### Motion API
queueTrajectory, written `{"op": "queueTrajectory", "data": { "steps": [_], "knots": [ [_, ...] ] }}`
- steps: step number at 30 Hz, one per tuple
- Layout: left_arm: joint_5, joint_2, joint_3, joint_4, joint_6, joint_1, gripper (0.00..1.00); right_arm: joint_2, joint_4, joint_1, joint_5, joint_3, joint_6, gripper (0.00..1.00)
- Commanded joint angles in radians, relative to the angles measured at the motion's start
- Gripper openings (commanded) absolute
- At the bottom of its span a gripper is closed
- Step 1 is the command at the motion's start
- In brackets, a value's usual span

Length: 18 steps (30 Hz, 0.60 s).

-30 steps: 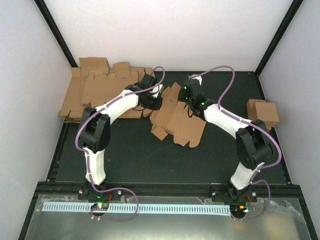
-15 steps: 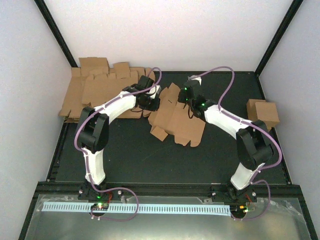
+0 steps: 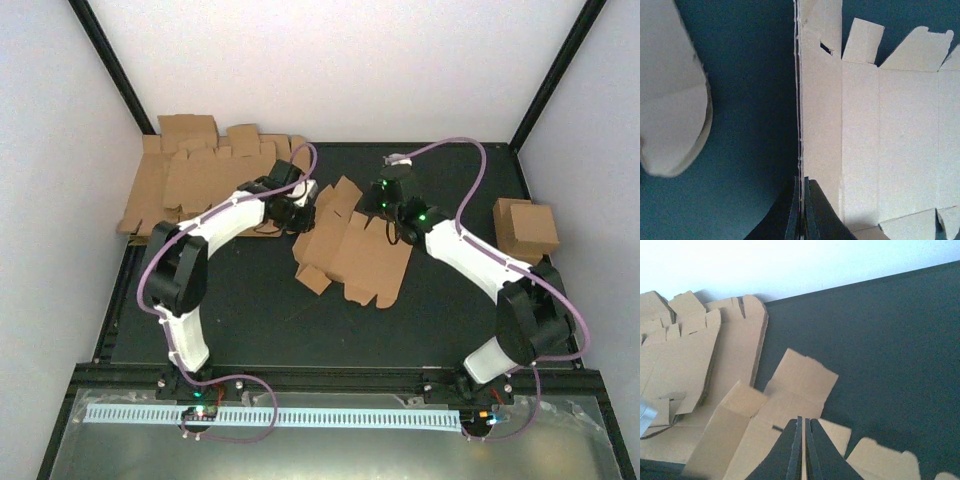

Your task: Fold the paper box

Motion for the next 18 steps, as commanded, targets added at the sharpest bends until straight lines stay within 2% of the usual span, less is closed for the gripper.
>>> {"op": "queueTrajectory", "data": {
  "steps": [1,6,12,18],
  "knots": [
    [0.016,-0.094,-0.071,0.012,-0.019,0.001,0.02,0.029,-0.024,-0.012,0.035,0.076,-0.039,0.06],
    [0.027,-0.15,-0.141,0.037,-0.032,0.0,0.02,0.156,-0.103,-0.013,0.107,0.263,-0.043,0.02],
    [0.025,-0.161,-0.141,0.008,-0.013,0.001,0.02,0.244,-0.144,-0.014,0.181,0.352,-0.045,0.02],
    [0.027,-0.172,-0.166,-0.008,-0.005,-0.001,0.02,0.219,-0.13,-0.014,0.157,0.365,-0.048,0.02]
  ]
}}
